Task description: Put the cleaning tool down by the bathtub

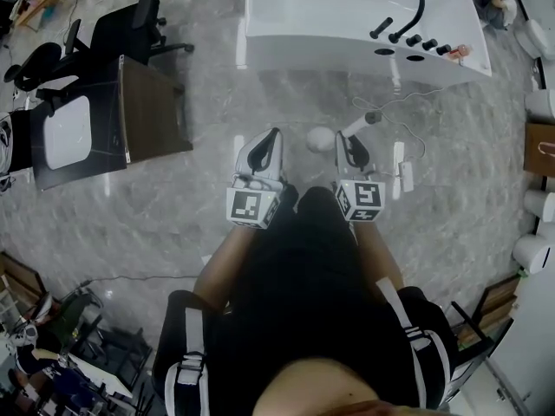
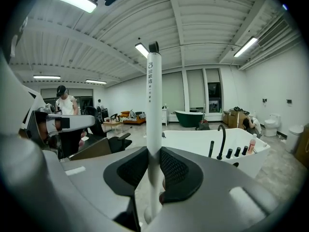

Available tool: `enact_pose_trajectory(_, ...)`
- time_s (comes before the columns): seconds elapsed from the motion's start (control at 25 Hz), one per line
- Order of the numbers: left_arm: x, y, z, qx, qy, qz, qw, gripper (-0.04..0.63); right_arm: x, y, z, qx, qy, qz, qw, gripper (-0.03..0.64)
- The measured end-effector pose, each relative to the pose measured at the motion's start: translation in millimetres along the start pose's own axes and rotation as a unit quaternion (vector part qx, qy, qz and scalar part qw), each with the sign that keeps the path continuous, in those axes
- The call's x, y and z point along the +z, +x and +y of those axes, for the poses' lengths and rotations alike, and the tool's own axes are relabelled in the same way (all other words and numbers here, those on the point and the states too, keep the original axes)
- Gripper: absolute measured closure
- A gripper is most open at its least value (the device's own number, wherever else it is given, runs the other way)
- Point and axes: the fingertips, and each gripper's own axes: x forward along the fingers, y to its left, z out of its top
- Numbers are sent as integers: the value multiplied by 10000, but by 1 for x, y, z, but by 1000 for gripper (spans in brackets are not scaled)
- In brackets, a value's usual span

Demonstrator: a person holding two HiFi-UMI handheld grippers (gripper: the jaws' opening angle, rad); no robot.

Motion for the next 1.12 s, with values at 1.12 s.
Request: enact_pose_trajectory(1.12, -43, 127, 96, 254, -236, 152, 9993, 588, -23, 183, -28, 126, 84, 363, 9992, 537)
